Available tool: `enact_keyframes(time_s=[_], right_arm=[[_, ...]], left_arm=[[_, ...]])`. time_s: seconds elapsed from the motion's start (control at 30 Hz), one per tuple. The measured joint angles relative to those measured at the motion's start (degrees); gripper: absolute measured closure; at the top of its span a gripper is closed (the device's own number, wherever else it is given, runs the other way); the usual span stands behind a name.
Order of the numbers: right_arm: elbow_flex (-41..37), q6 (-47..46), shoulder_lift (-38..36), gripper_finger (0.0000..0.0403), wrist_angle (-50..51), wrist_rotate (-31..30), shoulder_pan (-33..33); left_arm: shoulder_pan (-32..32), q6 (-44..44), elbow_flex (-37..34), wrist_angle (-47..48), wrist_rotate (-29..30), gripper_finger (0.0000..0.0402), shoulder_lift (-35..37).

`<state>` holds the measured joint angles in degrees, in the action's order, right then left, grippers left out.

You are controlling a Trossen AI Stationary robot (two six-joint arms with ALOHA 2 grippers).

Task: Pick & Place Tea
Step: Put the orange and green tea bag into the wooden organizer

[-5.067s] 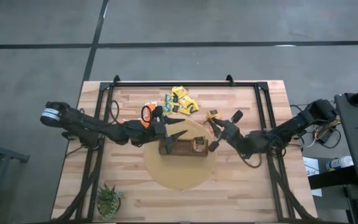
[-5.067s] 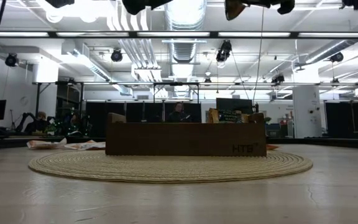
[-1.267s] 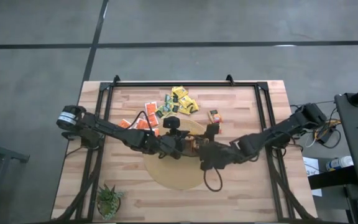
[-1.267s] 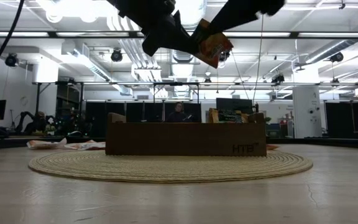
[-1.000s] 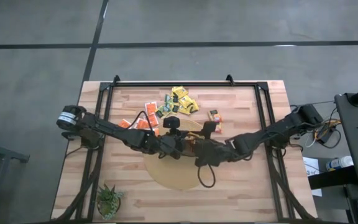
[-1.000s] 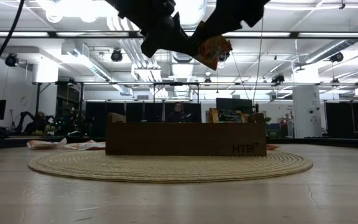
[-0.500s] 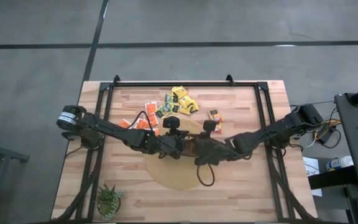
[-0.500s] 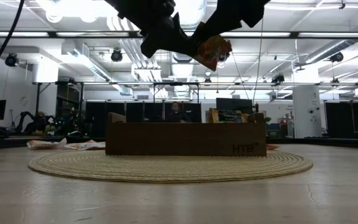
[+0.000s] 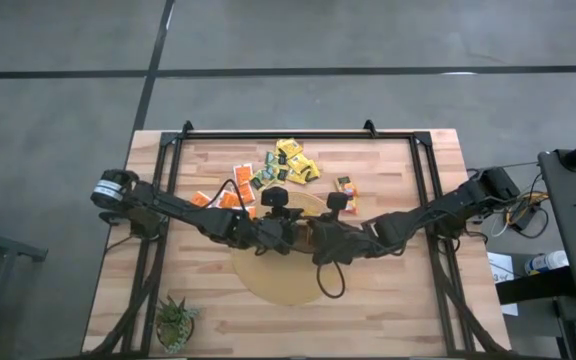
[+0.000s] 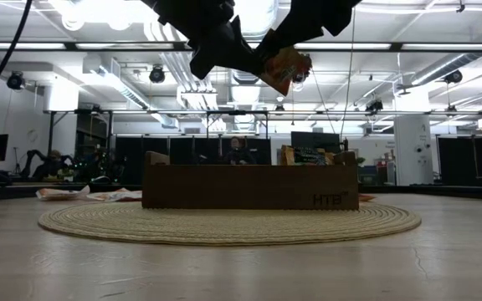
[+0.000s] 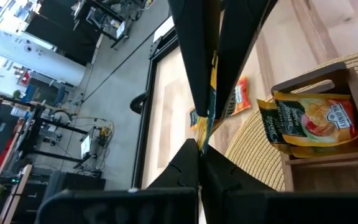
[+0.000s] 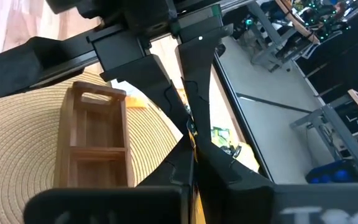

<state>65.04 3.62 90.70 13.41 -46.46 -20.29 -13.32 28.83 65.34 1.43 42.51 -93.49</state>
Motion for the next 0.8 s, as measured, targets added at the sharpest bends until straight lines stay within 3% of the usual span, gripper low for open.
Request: enact_keyframes(time_s=[0.53, 0.8], right_arm=[[-0.02, 0.0, -0.09, 0.0395, 0.09, -0.02, -0.04], [-0.07, 0.0, -0.09, 0.0395, 0.11, -0.02, -0.04]], left_arm=[[0.08, -0.08, 0.0, -0.35, -0.45, 0.0397, 0.0], [0.09, -0.13, 0.0, -0.5, -0.49, 0.0314, 0.0]])
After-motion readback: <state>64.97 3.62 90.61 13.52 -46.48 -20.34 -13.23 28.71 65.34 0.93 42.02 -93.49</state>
